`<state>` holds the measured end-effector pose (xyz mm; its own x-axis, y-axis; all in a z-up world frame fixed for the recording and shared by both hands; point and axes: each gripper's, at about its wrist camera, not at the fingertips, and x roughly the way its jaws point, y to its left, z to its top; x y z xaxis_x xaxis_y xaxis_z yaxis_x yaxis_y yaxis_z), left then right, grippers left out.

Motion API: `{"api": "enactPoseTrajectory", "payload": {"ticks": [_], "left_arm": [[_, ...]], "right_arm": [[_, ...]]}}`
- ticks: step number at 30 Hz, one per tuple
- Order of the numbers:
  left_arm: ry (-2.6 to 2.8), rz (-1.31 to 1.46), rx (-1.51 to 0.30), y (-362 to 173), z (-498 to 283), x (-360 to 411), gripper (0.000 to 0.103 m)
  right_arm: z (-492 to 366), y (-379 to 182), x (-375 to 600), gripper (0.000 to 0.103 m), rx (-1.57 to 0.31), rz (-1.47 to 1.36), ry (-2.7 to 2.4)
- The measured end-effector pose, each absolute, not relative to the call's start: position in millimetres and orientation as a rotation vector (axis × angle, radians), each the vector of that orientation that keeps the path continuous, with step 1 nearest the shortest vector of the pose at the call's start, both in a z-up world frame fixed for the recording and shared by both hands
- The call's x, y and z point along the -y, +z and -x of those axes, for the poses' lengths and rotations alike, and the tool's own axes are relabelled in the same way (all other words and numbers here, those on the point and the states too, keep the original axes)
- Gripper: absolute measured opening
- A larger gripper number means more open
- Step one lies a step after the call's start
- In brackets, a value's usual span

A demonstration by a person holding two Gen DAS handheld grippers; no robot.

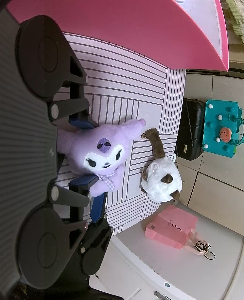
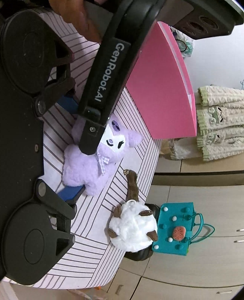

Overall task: Organize soft objects
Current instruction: 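Carry the lavender plush into the pink box and open the left tool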

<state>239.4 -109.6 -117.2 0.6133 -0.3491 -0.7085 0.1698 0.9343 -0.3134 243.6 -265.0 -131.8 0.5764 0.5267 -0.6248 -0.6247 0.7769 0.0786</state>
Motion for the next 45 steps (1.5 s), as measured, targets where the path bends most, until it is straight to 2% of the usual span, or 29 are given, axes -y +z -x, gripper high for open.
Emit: {"api": "enactPoseTrajectory", "payload": {"ticks": [5,17,31,45], "left_arm": [[-0.331,0.226,-0.871,-115,-230,107,0.049],[-0.425,0.158,-0.866,-101,-193,101,0.049],[-0.49,0.076,-0.876,-89,-152,92,0.049],[-0.525,0.058,-0.98,-71,-116,53,0.049]], "right_arm": [[-225,-129,263,0.082,-0.707,0.085,0.593],[-171,-124,254,0.082,-0.642,0.017,0.483],[-125,-111,239,0.082,-0.64,0.09,0.491],[-85,-87,208,0.082,-0.667,0.165,0.621]]}}
